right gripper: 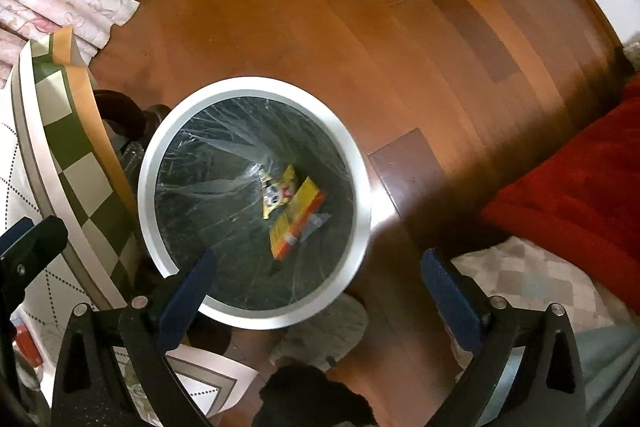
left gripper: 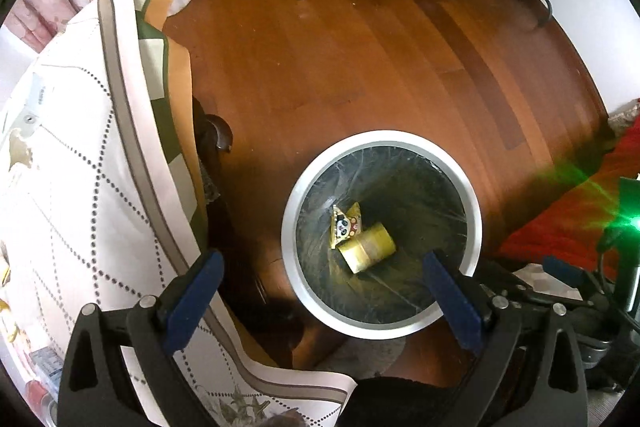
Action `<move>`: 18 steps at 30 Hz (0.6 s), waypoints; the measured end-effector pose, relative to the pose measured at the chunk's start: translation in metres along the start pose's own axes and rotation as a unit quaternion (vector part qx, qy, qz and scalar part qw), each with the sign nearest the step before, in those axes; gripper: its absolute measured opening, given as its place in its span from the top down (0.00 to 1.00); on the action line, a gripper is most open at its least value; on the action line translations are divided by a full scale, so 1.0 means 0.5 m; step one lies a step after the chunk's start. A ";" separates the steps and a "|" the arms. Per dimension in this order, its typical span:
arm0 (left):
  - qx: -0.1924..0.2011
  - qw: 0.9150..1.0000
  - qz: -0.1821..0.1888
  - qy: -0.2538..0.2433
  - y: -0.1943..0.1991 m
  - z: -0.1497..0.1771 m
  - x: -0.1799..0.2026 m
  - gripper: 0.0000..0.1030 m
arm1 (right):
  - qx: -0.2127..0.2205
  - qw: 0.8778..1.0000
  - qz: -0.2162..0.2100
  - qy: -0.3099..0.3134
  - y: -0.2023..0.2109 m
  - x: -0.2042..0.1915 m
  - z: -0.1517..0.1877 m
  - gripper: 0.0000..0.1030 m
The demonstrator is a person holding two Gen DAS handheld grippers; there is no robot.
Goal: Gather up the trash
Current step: 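Carry both items over the white bin and open both tools to drop them, then grasp the red cola can with the left tool while the right grasps the milk carton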
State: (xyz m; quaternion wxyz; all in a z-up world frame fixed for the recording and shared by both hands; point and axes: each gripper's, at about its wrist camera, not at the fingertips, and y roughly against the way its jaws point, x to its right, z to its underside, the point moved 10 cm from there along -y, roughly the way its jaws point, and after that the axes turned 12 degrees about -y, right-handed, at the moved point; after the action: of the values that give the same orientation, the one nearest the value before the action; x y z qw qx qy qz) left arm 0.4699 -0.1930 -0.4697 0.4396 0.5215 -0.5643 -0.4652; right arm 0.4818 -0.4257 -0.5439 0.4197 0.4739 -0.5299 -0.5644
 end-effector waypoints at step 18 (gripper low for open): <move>0.070 0.997 -0.016 -0.006 0.217 0.039 0.021 0.01 | 0.079 0.997 -0.006 0.008 0.262 0.010 0.050 0.00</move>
State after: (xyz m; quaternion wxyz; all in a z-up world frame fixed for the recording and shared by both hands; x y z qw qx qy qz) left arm 0.4304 -0.1995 -0.3661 0.3910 0.5570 -0.5894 -0.4352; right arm 0.4526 -0.4370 -0.4144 0.3813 0.5131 -0.5668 -0.5197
